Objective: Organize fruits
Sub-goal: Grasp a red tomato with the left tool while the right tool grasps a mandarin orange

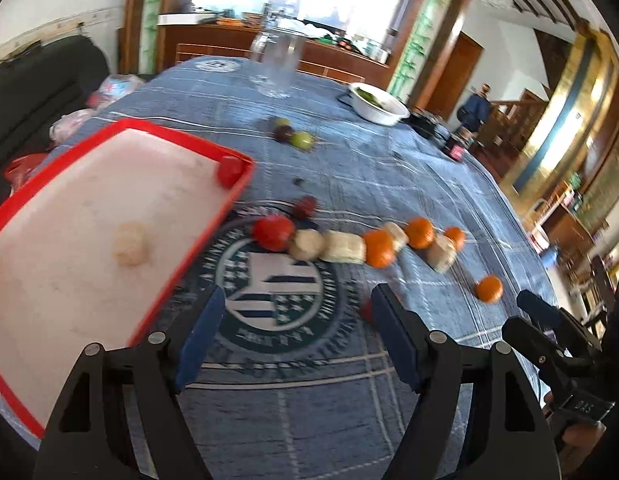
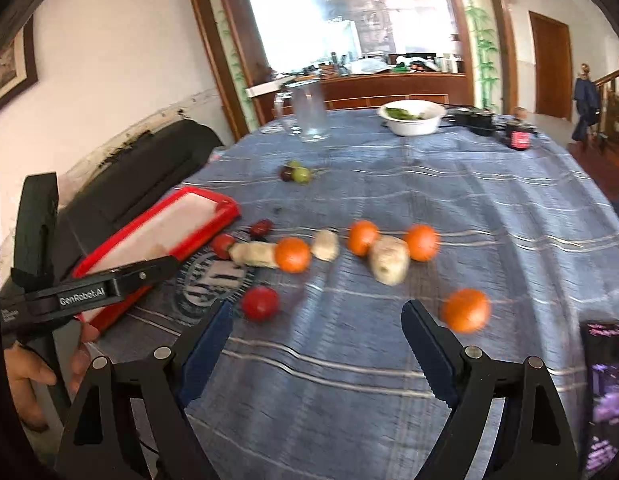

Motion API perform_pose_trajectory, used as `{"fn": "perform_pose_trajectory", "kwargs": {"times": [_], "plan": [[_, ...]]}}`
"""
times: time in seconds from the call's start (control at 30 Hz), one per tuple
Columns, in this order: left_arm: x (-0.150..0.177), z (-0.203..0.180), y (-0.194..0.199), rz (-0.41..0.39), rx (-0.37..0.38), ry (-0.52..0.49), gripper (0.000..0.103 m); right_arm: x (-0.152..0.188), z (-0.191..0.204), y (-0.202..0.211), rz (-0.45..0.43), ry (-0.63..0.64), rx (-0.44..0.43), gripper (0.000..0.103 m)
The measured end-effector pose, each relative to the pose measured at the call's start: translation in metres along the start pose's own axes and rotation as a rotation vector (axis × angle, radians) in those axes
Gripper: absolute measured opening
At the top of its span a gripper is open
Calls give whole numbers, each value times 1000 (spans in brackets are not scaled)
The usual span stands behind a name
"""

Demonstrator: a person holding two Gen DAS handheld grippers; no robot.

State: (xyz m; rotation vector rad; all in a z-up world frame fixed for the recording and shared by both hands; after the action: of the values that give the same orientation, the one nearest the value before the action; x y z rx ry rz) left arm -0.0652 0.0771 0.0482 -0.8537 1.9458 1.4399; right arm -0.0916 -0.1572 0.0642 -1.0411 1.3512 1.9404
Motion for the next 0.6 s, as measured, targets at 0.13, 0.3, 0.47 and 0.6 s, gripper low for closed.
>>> {"fn": "perform_pose_trajectory", "kwargs": {"times": [0.13, 0.3, 0.47, 0.6], "plan": [[5, -19, -4, 18, 29, -41, 75, 9, -17, 11, 4, -6, 45, 88], [12, -37, -11, 40, 51, -88, 75, 13, -42, 20, 3, -45, 77, 88], [16, -45, -22, 70, 56, -92, 75, 6, -57, 20, 2, -63, 100, 88], [19, -47, -26, 74, 44, -87, 75, 5, -66, 10, 30, -64, 148, 88]]}}
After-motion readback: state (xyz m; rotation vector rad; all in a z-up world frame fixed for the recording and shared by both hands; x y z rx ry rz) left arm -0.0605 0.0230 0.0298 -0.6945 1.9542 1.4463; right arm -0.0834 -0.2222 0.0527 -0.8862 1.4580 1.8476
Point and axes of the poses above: each gripper's, at about its wrist camera, not at the fingertips, and y roughly against the way its jaws point, z to its left, x to its underside, the point moved 1 cm from there along -y, roughly the way its jaws point, and after that the axes turned 9 degrees about -z, right-handed, at the moved point
